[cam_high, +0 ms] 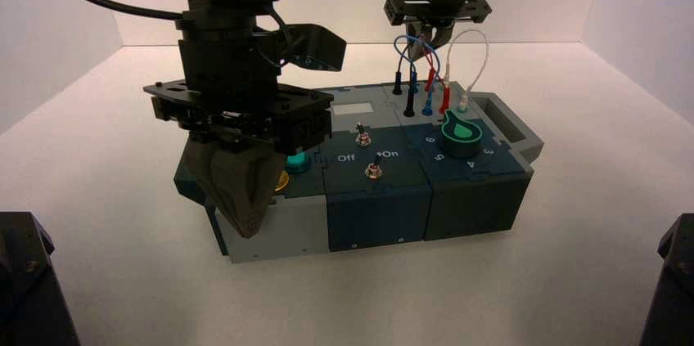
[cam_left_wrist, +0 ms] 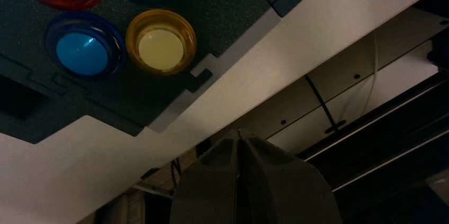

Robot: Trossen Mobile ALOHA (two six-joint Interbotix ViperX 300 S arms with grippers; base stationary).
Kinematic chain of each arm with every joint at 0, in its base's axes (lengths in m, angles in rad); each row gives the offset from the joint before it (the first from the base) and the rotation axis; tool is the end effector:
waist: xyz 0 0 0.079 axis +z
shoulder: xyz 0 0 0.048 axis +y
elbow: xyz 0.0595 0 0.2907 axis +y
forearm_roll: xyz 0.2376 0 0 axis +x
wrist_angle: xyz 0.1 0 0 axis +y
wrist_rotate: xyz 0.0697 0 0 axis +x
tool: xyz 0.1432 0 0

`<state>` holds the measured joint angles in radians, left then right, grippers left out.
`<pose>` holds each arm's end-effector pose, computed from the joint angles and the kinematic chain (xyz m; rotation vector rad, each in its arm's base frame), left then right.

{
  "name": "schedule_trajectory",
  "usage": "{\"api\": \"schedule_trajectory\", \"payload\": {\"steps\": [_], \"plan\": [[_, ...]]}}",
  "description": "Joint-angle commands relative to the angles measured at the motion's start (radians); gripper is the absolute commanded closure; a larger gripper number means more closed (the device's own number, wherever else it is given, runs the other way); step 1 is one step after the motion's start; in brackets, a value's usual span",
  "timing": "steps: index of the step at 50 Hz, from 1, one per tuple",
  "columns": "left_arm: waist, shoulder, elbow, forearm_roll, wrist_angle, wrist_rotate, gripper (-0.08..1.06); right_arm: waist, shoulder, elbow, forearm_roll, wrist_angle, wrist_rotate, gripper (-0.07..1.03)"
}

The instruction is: Rotate the box clockwise.

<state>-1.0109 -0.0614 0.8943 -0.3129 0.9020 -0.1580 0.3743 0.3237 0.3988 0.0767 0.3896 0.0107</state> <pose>0.0838 -0.2306 -0.0336 0.4312 1.7750 -0.5981 0.4599 0.1873 -0.0303 -0.1197 1.1140 0.3152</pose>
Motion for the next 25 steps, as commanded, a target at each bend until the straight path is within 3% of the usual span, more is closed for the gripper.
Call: {"api": "schedule_trajectory", "payload": {"steps": [1, 25], "plan": [[-0.002, 0.009, -0.021, 0.006, 0.003, 0.005, 1.01, 0.003, -0.012, -0.026, 0.005, 0.005, -0.002, 0.99], [-0.002, 0.094, -0.066, 0.038, 0.014, 0.034, 1.01, 0.003, 0.049, -0.018, 0.032, 0.063, -0.005, 0.99]]}}
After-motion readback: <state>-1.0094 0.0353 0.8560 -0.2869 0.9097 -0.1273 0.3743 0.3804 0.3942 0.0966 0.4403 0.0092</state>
